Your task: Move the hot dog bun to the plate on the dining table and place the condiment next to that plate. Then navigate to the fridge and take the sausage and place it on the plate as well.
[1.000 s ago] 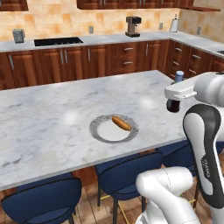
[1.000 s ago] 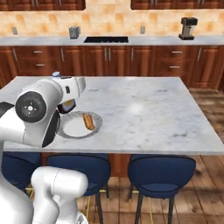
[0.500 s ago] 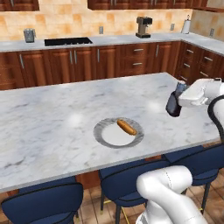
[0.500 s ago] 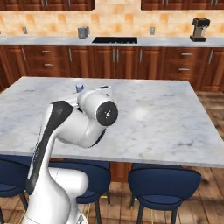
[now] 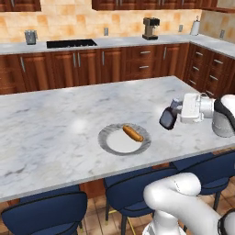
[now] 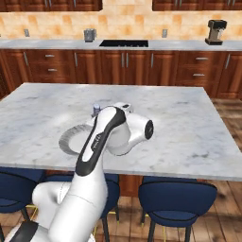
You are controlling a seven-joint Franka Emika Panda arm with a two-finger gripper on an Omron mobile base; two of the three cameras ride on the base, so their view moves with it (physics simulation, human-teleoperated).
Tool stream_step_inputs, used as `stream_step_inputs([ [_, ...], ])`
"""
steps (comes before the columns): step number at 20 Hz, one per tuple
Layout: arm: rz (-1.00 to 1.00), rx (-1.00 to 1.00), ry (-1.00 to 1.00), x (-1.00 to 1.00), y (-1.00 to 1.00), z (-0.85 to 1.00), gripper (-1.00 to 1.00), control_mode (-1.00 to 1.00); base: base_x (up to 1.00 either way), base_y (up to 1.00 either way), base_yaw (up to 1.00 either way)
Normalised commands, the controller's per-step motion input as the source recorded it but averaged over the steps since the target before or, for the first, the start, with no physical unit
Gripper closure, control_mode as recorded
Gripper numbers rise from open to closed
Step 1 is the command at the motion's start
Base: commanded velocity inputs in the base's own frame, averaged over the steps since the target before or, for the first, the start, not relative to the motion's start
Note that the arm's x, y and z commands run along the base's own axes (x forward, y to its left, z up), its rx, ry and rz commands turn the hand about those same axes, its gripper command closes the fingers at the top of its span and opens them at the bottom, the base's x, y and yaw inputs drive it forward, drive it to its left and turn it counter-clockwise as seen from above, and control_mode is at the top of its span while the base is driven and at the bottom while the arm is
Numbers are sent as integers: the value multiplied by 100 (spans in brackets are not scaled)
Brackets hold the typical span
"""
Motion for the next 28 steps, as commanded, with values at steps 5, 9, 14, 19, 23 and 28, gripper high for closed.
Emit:
stream_step_inputs([
  [5,17,-1,0,66,-12,-75,100,-100,0,0,0],
  [9,5,-5,0,62,-23,-83,100,-100,0,0,0],
  [14,0,-9,0,45,-8,-69,100,-100,0,0,0],
  [19,0,-5,0,41,-13,-56,100,-100,0,0,0],
  [23,0,0,0,46,-18,-50,100,-100,0,0,0],
  [28,0,0,0,40,-9,-52,100,-100,0,0,0],
])
